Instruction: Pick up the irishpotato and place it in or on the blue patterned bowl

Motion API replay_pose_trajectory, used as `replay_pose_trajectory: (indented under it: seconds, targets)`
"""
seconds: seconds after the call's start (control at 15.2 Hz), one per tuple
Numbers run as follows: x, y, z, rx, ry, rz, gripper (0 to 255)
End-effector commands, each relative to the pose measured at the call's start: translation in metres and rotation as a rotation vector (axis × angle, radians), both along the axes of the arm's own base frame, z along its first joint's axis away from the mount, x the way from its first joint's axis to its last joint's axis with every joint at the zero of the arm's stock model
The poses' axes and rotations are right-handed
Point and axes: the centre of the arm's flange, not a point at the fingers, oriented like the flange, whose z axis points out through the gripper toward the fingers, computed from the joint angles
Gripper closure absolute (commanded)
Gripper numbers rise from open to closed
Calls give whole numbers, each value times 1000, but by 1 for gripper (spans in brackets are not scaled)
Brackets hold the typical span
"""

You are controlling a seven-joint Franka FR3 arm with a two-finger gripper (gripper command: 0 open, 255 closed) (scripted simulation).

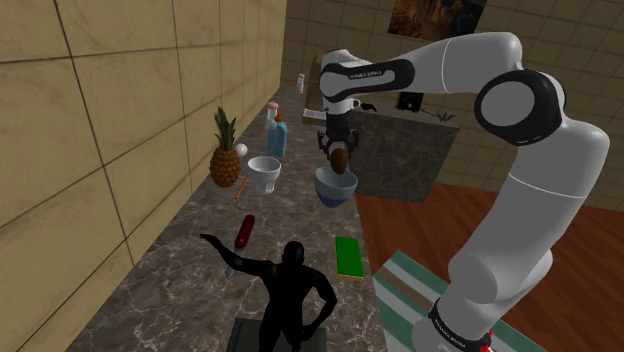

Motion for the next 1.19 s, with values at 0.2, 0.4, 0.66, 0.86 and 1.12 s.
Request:
replay_pose_trajectory:
  seconds: [0.2,0.4,0.66,0.86,1.12]
  targets:
    - [-1,0,-26,0,0,0,255]
    - [-1,0,-32,0,0,0,255]
    - [-1,0,-32,0,0,0,255]
    - [-1,0,-32,0,0,0,0]
    - [-1,0,-32,0,0,0,0]
